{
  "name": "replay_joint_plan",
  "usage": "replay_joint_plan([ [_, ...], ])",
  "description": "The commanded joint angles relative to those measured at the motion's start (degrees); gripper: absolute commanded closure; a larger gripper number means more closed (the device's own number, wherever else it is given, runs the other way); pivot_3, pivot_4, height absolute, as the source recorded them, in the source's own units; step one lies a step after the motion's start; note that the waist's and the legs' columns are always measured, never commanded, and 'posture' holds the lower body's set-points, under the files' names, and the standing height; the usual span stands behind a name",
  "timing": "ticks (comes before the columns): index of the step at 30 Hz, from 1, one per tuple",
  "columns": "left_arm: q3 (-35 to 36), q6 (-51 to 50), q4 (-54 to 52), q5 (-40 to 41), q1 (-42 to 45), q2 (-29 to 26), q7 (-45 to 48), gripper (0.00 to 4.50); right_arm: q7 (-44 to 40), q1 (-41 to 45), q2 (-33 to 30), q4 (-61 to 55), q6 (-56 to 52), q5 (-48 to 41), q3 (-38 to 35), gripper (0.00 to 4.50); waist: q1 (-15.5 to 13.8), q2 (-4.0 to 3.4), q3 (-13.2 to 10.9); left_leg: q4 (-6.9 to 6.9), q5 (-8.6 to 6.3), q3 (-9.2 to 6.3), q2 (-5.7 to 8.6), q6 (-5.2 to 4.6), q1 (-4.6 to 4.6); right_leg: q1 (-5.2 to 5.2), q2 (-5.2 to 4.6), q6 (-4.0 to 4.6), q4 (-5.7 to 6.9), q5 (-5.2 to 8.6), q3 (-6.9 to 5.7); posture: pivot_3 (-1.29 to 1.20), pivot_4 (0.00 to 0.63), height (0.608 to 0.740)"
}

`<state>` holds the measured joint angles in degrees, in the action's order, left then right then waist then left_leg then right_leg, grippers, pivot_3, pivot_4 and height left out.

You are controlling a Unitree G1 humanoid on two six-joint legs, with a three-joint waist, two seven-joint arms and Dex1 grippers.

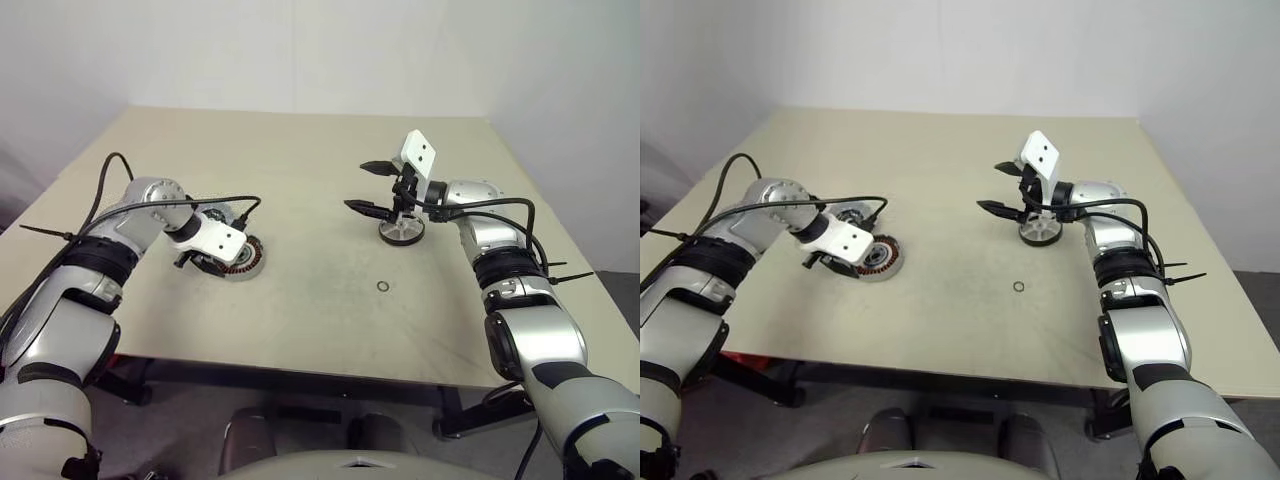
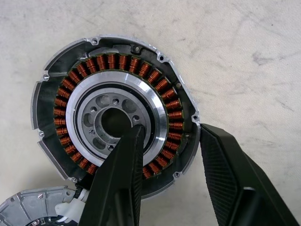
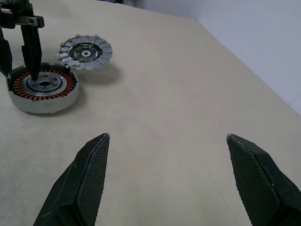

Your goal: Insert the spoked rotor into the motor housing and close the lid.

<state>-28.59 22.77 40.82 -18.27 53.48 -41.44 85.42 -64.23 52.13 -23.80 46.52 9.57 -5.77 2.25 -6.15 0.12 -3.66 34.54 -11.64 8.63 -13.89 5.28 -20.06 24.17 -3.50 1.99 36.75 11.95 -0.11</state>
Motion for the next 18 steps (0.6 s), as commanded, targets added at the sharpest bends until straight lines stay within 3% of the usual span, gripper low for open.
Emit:
replay_joint_plan([
  [1,1.9,1.4,0.5,0.3,3.0,1.7,-3.6,3.02,-0.1,1.5,-0.3,-0.7,1.0,-1.0,-0.9,0.0,-0.2,0.0,0.0,0.0,0.01,0.0,0.01,0.0,-0.01,0.0,-0.02,0.0,0.0,0.0,-0.01,0.0,0.0,0.74],
  [12,1.3,4.4,5.5,-0.2,6.8,4.8,-6.3,3.02,-0.2,1.0,-0.3,-1.3,1.0,-0.9,-0.7,0.0,-0.9,0.04,0.0,-0.1,0.06,0.0,-0.01,-0.04,-0.25,0.18,-0.02,-0.01,-0.08,0.0,-0.1,0.0,0.0,0.74],
  [18,0.4,6.5,10.0,-1.5,10.8,9.8,-7.8,3.02,-0.2,0.7,-0.4,-1.6,1.0,-1.0,-0.7,0.0,-1.1,0.07,0.0,-0.13,0.06,-0.01,-0.01,-0.04,-0.3,0.18,-0.04,-0.01,-0.12,0.01,-0.15,0.0,0.0,0.74],
])
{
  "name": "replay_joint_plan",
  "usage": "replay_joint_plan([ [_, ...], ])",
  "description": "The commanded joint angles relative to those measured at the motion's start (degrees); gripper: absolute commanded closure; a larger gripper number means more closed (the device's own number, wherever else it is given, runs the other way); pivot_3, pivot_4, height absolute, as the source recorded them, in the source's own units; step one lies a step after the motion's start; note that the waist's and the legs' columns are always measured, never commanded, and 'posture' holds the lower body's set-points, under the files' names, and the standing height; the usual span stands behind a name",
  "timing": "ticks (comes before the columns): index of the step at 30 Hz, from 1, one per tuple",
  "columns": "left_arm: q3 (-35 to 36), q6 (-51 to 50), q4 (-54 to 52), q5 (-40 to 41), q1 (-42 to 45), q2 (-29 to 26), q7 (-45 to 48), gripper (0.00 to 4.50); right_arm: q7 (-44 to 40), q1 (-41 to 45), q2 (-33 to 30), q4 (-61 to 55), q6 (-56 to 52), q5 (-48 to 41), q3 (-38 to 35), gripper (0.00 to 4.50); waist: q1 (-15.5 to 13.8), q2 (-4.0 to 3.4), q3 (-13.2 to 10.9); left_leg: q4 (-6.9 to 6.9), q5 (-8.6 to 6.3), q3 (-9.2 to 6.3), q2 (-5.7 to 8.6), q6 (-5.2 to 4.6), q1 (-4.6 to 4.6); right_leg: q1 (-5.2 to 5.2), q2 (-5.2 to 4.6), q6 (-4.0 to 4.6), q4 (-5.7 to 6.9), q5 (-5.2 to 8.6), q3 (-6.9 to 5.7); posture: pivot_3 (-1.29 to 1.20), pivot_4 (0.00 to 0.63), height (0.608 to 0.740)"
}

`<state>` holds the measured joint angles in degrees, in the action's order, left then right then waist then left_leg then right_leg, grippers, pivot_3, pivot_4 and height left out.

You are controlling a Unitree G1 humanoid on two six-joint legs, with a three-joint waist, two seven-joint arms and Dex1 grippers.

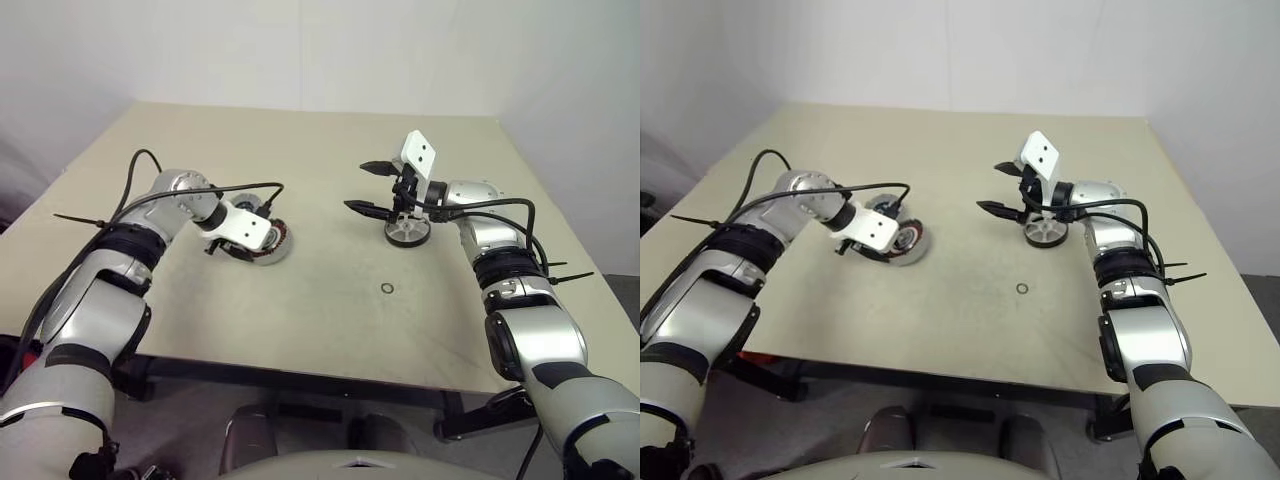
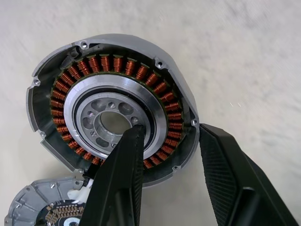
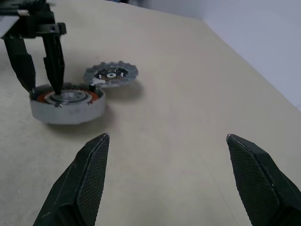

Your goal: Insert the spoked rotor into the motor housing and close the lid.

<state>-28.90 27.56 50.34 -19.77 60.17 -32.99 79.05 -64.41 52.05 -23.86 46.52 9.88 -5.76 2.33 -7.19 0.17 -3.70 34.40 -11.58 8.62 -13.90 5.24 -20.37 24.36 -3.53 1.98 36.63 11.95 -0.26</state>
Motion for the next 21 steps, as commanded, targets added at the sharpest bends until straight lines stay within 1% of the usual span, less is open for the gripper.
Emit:
replay_joint_plan([
  [1,0.7,1.9,1.2,-0.1,4.8,2.2,-1.6,3.02,0.0,0.6,-0.4,-1.8,0.6,-1.0,-0.8,0.0,-0.1,0.02,0.0,0.0,0.0,0.0,0.0,0.0,-0.01,0.0,-0.01,0.0,0.0,0.0,-0.01,0.0,0.0,0.74],
  [11,-0.5,5.0,8.3,-3.1,9.9,8.7,-4.5,3.02,0.6,-0.9,-0.7,-3.9,0.2,-1.4,-1.2,0.0,0.0,0.17,-0.1,0.01,0.01,-0.03,0.02,-0.01,-0.08,0.0,-0.01,0.0,-0.02,0.0,-0.02,0.0,0.0,0.74],
  [21,-1.4,7.1,9.9,-4.3,8.6,9.1,-2.7,3.02,1.5,-2.1,-0.8,-6.2,-0.6,-1.9,-1.4,0.0,-0.1,0.18,-0.1,0.0,0.01,-0.04,0.02,-0.02,-0.16,0.0,-0.01,0.0,-0.01,0.0,-0.01,0.0,0.0,0.74],
])
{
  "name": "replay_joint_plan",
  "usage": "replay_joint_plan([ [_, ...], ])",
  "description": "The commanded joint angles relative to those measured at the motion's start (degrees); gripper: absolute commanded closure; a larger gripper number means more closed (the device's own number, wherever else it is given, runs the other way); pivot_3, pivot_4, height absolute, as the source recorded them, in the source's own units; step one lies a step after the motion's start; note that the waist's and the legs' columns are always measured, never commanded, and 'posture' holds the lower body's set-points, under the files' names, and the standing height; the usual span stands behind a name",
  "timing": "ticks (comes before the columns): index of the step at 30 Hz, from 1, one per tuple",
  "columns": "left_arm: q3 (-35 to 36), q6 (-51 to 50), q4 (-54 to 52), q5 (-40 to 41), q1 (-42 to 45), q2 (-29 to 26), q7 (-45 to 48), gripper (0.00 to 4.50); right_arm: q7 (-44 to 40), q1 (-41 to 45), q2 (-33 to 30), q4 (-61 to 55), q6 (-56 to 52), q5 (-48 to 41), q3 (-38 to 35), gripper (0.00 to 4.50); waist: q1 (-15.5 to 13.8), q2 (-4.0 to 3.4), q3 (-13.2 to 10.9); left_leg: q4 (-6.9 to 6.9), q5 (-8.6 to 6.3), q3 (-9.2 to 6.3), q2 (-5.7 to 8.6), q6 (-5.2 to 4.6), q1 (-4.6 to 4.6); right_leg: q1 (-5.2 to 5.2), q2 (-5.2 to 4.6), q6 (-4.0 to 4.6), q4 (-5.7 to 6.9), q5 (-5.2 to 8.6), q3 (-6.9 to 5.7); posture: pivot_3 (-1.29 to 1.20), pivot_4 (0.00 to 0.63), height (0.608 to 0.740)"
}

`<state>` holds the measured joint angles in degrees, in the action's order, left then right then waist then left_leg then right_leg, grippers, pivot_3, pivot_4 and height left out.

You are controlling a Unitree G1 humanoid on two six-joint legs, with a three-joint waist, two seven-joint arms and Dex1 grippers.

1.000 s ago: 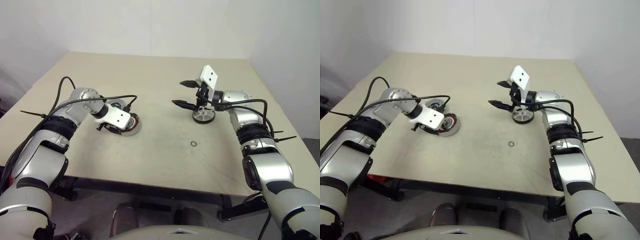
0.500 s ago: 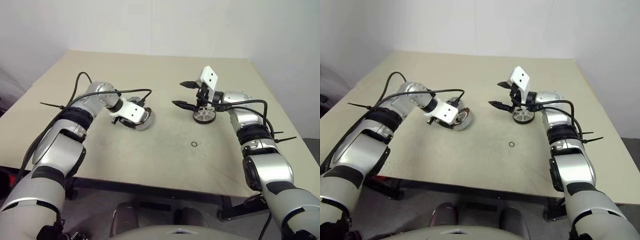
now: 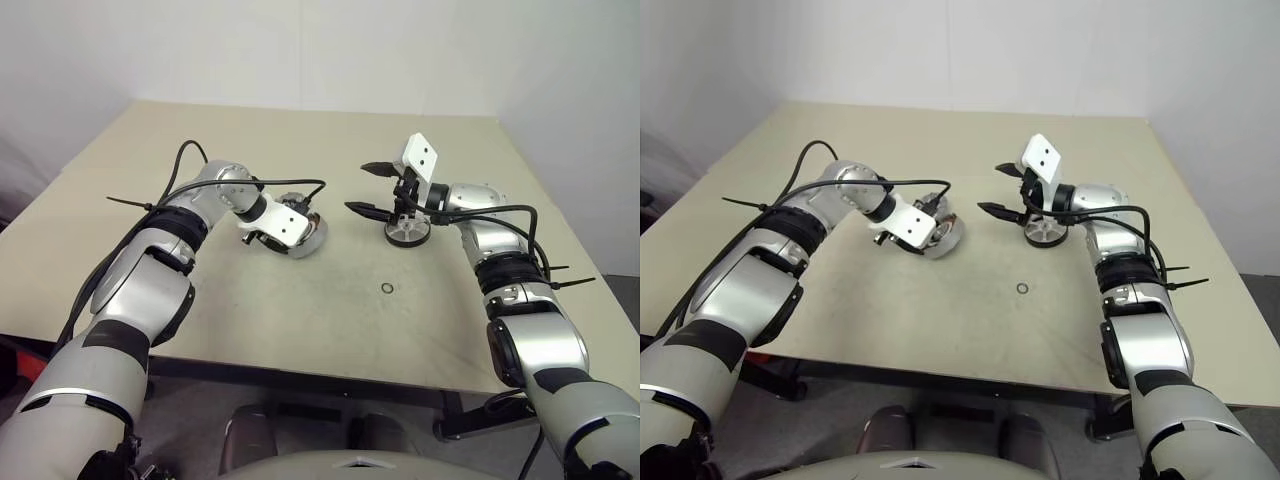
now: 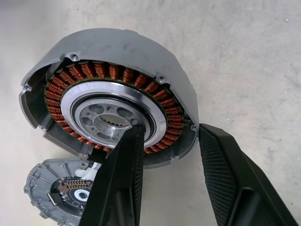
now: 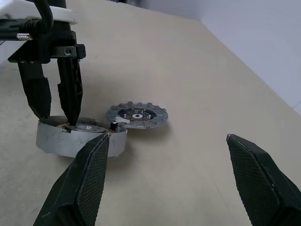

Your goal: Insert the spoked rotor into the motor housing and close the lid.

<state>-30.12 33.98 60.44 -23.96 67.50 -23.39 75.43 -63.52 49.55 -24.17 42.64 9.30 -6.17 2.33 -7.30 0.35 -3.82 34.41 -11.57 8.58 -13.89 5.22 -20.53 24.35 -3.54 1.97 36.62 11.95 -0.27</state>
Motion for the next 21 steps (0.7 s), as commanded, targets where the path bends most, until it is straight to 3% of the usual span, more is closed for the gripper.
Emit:
replay_joint_plan([
  [1,-0.1,0.6,-0.2,-0.2,1.3,-0.6,1.0,3.02,0.6,0.4,-0.5,-2.4,0.0,-1.5,-1.4,0.0,0.0,0.0,0.0,0.0,0.0,0.0,0.0,0.0,0.0,0.0,0.0,0.0,0.0,0.0,0.0,0.0,0.0,0.74],
  [7,0.0,-0.3,0.1,-1.2,0.9,-0.5,-2.1,3.02,1.0,0.6,-0.3,-2.2,0.3,-1.8,-1.3,0.0,0.1,0.0,0.0,0.0,0.0,0.0,0.0,0.0,0.0,0.0,0.01,0.0,0.01,0.0,0.01,0.0,0.0,0.74],
  [16,0.4,-1.1,-0.3,0.2,0.3,-0.5,1.3,3.02,1.2,1.0,0.0,-1.7,0.7,-1.9,-1.2,0.0,0.1,0.0,0.0,0.0,0.08,0.0,0.0,0.0,0.01,0.0,0.01,0.0,0.07,0.0,0.03,0.0,0.0,0.74],
  [21,1.0,-1.7,-0.5,-0.1,0.2,-0.4,-1.3,1.44,1.3,1.1,0.1,-1.7,0.7,-2.0,-1.2,0.0,0.0,0.0,0.0,-0.05,0.08,0.0,0.0,-0.01,0.02,0.0,0.01,0.0,0.01,0.0,0.01,0.0,0.0,0.74],
])
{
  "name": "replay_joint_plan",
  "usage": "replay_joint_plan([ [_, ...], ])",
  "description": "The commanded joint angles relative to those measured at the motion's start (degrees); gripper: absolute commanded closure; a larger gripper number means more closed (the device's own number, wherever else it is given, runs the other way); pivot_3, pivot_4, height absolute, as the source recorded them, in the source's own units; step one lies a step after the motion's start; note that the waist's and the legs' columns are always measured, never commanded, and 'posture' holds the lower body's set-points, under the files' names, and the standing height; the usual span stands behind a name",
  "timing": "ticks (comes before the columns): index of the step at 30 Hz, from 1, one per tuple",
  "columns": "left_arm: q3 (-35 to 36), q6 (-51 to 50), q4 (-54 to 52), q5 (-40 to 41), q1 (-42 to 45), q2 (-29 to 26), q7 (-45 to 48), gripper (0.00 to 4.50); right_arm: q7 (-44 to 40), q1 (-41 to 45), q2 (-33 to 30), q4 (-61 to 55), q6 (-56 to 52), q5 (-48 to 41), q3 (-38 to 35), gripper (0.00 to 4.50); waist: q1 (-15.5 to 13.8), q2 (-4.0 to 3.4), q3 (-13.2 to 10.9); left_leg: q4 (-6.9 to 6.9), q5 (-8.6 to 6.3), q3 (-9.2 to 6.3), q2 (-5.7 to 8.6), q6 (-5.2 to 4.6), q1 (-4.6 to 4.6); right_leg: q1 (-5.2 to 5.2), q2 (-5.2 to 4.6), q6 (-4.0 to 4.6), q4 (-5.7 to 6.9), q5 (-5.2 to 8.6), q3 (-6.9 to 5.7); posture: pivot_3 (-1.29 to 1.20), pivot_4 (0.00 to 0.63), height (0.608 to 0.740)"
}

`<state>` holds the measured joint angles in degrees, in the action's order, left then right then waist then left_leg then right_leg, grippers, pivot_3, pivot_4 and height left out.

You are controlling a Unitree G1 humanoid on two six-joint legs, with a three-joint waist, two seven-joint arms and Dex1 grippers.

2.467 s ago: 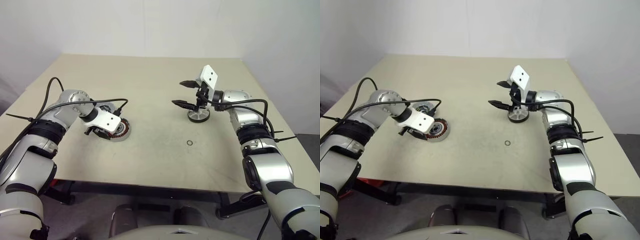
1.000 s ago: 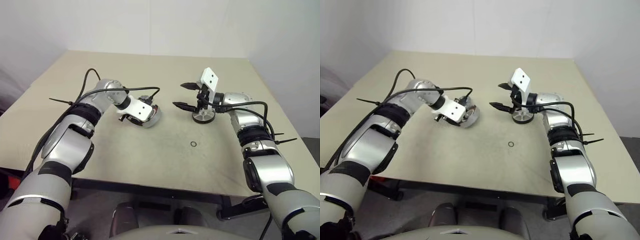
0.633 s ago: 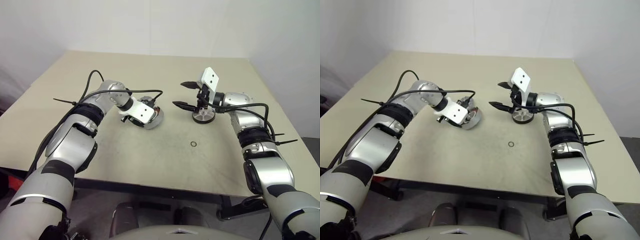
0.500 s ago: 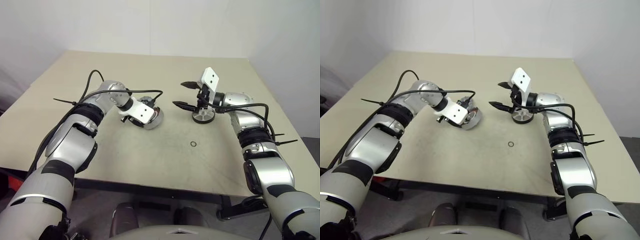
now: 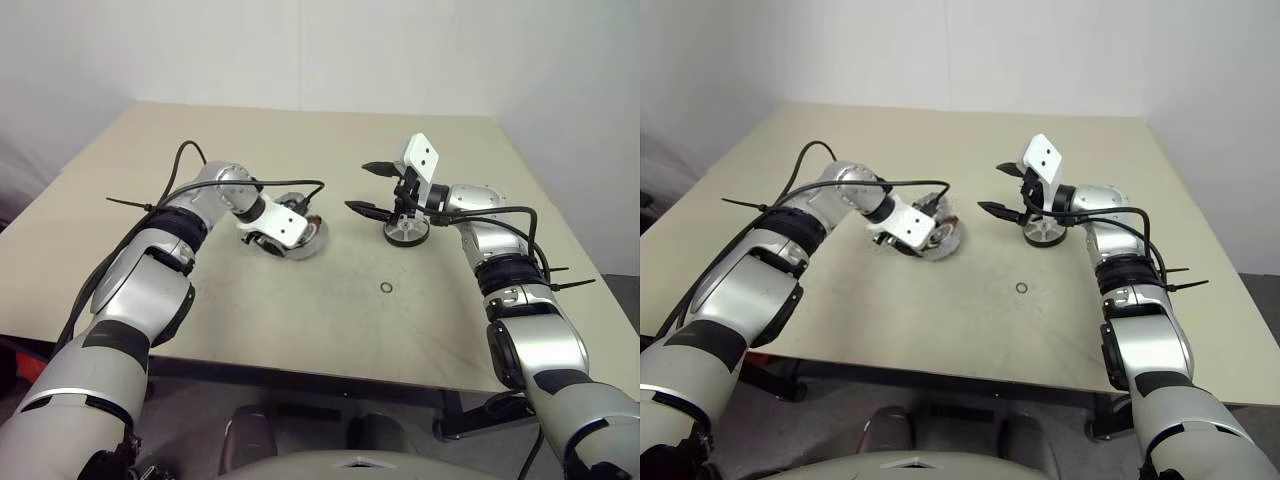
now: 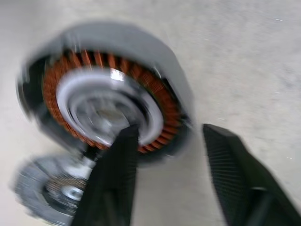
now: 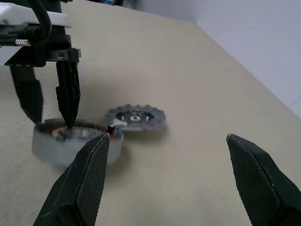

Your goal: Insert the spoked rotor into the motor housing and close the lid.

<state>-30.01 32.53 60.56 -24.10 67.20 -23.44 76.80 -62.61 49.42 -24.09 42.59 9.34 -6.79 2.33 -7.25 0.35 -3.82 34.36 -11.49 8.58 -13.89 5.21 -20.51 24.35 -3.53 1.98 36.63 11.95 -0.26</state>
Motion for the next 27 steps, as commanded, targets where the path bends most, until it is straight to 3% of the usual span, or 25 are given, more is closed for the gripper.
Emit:
replay_joint_plan([
  [1,1.1,-1.0,-0.6,0.2,0.5,-0.1,-3.0,1.14,0.3,1.2,0.0,-1.6,0.7,-1.3,-1.2,0.0,0.0,0.0,0.0,0.0,0.0,0.0,0.0,0.0,0.0,0.0,0.0,0.0,-0.01,0.0,-0.01,0.0,0.0,0.74],
  [11,1.4,-1.0,-1.5,0.6,1.1,-0.5,-5.7,1.14,0.3,1.2,-0.1,-1.5,0.7,-1.2,-1.1,0.0,0.0,0.0,0.0,0.0,0.0,0.0,0.02,0.0,0.0,0.0,-0.02,0.0,-0.02,0.0,-0.02,0.0,0.0,0.74],
  [16,5.1,-3.2,-5.3,4.8,1.0,-2.1,-4.1,1.14,0.2,1.1,-0.1,-1.8,0.5,-1.2,-1.0,0.0,0.0,0.01,0.0,0.0,0.0,-0.01,0.01,0.0,0.0,0.0,-0.02,0.0,-0.03,0.0,-0.03,0.0,0.0,0.74],
  [20,8.7,-9.6,-15.0,10.4,-3.9,-5.2,0.6,1.14,0.5,0.8,0.3,-2.4,0.0,-1.1,-0.8,0.0,0.1,0.0,0.0,-0.07,0.0,0.01,0.01,0.0,0.08,0.0,-0.02,0.01,-0.04,0.01,0.0,0.0,0.0,0.74],
  [27,16.1,-30.4,-38.0,20.4,-18.7,-12.2,2.9,1.14,-1.0,-3.0,0.4,-7.1,-5.3,-2.6,-0.5,0.0,0.2,-0.04,0.0,-0.19,0.0,0.02,-0.05,0.01,0.25,0.01,0.04,0.08,-0.05,0.06,-0.03,0.0,0.0,0.74],
])
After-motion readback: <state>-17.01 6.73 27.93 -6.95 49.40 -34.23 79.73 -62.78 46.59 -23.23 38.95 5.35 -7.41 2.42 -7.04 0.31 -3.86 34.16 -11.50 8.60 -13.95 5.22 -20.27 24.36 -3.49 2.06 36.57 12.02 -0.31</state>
